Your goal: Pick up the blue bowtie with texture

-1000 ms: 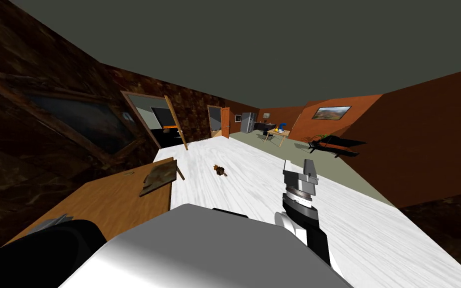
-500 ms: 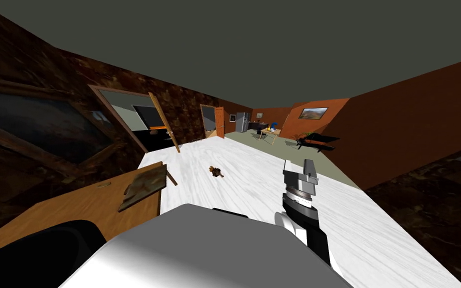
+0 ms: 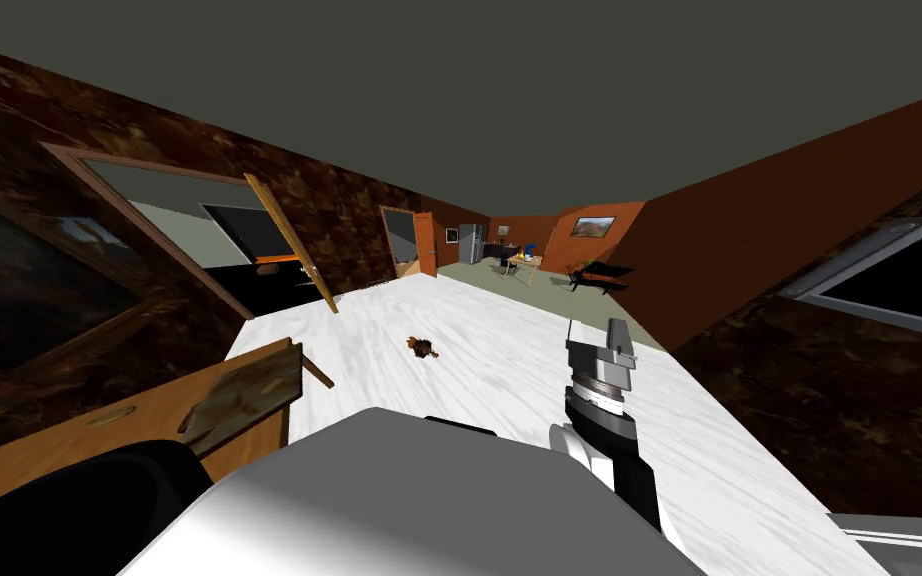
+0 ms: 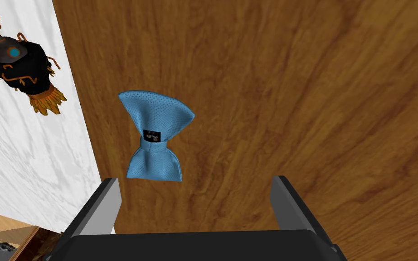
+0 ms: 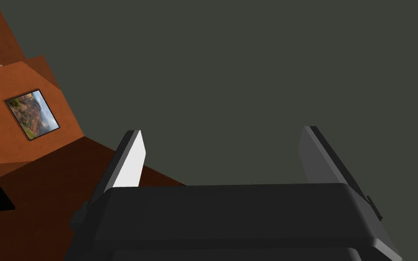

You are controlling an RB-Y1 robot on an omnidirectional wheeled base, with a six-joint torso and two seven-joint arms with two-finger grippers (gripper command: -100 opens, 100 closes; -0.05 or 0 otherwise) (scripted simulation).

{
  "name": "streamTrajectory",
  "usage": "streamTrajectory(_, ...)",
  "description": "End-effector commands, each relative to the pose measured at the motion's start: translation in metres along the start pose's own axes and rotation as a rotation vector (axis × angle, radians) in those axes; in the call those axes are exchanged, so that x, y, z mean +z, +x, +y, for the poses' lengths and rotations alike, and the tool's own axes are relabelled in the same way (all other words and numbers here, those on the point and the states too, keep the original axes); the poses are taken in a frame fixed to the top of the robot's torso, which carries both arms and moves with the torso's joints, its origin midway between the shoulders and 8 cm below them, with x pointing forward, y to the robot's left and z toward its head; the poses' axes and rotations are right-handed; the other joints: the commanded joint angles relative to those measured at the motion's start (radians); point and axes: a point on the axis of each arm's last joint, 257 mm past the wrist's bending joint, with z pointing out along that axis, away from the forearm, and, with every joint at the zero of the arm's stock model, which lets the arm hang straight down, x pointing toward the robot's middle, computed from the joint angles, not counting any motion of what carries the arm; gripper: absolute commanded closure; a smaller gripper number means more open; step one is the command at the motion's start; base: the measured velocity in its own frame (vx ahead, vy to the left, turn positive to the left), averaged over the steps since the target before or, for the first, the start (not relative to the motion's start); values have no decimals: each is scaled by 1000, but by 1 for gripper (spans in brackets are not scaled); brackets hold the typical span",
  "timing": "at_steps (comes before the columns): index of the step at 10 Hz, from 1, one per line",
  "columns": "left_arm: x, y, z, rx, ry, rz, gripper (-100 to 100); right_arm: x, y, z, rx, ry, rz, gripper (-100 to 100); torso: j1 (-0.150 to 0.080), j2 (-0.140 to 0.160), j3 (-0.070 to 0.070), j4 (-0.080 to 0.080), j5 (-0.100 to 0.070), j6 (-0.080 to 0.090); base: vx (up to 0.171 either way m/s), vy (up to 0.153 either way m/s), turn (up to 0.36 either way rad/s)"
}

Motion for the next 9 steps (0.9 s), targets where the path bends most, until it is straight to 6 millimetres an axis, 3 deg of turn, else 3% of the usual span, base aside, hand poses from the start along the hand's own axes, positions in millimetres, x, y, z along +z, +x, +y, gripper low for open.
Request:
streamTrajectory(1, -4, 6, 17, -8, -35, 31, -100, 0, 0, 0, 0, 0, 0, 0, 0, 0, 0, 0, 0, 0, 19, -13, -208)
streamTrajectory(4, -11, 18, 45, -26, -97, 99, -100, 0, 0, 0, 0, 0, 0, 0, 0, -1, 0, 0, 0, 0, 32, -20, -258)
streamTrajectory(9, -17, 30, 63, -46, -143, 161, -100, 0, 0, 0, 0, 0, 0, 0, -1, 1, 0, 0, 0, 0, 14, -14, -137)
